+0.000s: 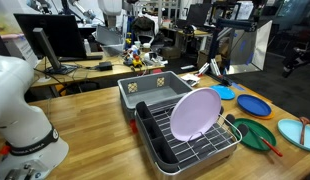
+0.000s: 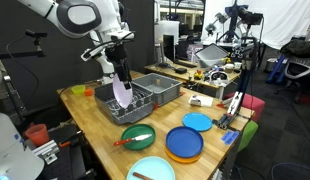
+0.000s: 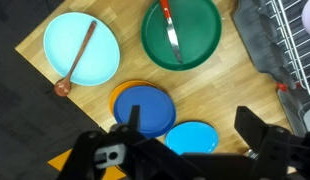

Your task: Put the blue plate on the dish rack

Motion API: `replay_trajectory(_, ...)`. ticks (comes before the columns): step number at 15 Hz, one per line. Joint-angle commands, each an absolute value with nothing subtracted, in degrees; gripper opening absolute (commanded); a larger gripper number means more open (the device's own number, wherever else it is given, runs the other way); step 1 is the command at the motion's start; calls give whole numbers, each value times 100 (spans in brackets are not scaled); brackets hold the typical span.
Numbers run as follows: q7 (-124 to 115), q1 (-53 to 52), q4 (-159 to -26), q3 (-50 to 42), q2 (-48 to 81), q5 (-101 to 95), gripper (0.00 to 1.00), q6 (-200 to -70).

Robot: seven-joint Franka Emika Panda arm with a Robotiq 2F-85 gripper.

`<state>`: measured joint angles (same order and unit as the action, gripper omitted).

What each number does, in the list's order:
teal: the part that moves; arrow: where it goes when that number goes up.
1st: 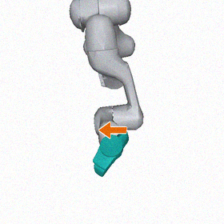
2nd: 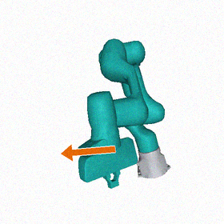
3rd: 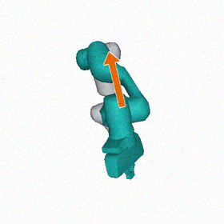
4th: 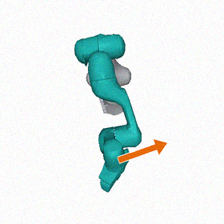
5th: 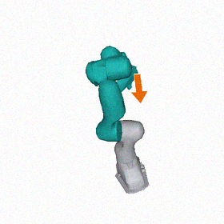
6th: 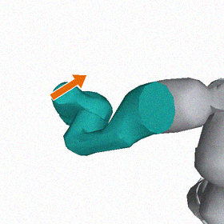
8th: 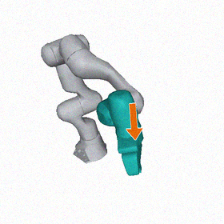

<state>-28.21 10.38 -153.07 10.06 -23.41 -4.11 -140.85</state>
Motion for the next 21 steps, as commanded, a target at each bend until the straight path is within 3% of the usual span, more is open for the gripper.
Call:
replay_trajectory(1, -2859, 937, -15299, 900, -2340, -471, 96, -14063)
replay_trajectory(5, -2692, 939, -14919, 796, -1815, -415, 100, -13403)
replay_trajectory(13, -1648, 645, -13530, 218, 116, -276, 100, -13318)
replay_trajectory(14, -1631, 606, -13375, 166, 321, -295, 89, -13392)
replay_trajectory(17, -1652, 534, -13091, -7, 664, -194, 97, -13590)
replay_trajectory(18, -1794, 466, -13245, -37, 554, -310, 93, -13621)
replay_trajectory(21, -1778, 449, -13105, -97, 668, -283, 97, -13624)
